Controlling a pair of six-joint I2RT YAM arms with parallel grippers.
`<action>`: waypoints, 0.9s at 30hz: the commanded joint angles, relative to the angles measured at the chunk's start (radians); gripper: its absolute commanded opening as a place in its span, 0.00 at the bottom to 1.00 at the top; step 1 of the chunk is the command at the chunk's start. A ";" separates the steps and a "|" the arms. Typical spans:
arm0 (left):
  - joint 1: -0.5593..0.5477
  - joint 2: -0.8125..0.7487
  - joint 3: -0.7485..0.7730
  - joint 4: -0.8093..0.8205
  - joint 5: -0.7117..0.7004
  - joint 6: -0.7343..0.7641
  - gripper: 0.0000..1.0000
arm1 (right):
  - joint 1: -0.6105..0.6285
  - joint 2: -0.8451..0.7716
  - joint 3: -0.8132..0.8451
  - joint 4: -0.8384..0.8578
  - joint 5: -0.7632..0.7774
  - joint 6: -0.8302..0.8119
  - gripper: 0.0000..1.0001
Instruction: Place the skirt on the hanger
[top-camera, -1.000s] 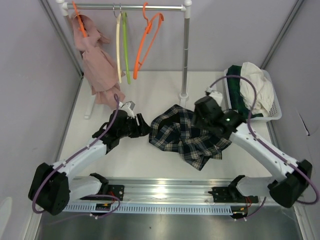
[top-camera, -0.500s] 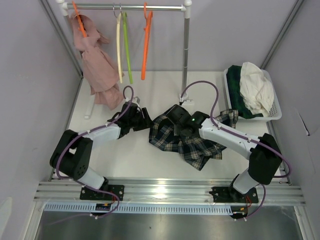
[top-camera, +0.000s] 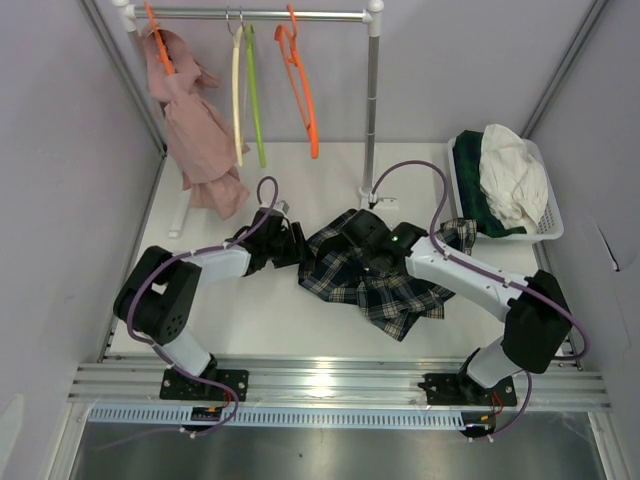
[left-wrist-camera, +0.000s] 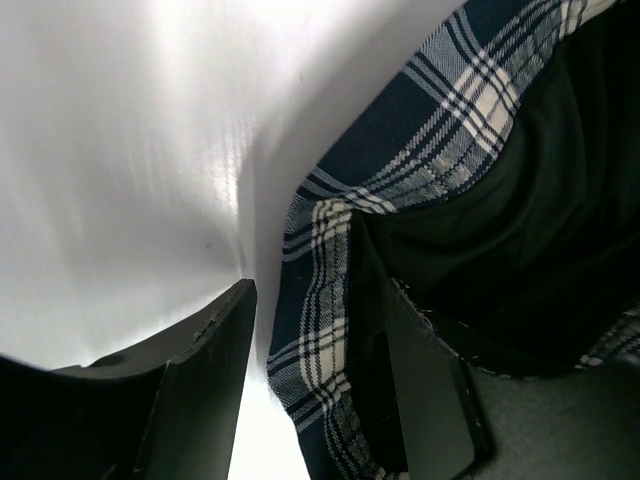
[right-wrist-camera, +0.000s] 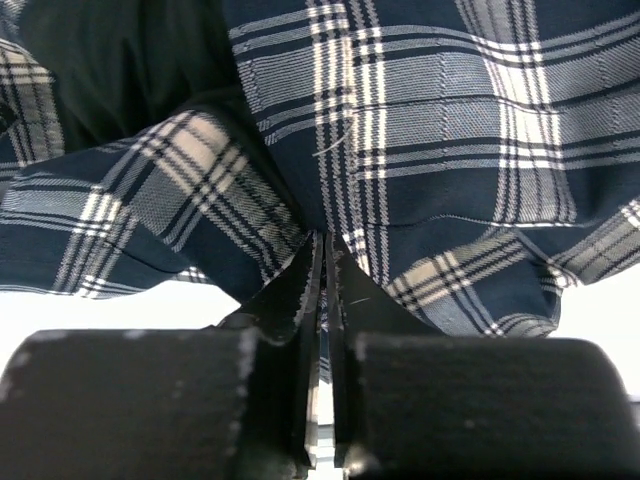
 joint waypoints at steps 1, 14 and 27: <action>-0.012 0.007 0.020 0.040 0.006 -0.004 0.59 | -0.025 -0.084 -0.022 -0.027 0.043 0.001 0.00; -0.040 -0.018 0.016 0.025 0.023 -0.004 0.35 | -0.002 -0.277 -0.100 -0.115 0.030 0.034 0.00; -0.041 -0.235 -0.021 -0.130 -0.014 0.025 0.60 | 0.222 -0.337 -0.253 -0.132 -0.023 0.254 0.00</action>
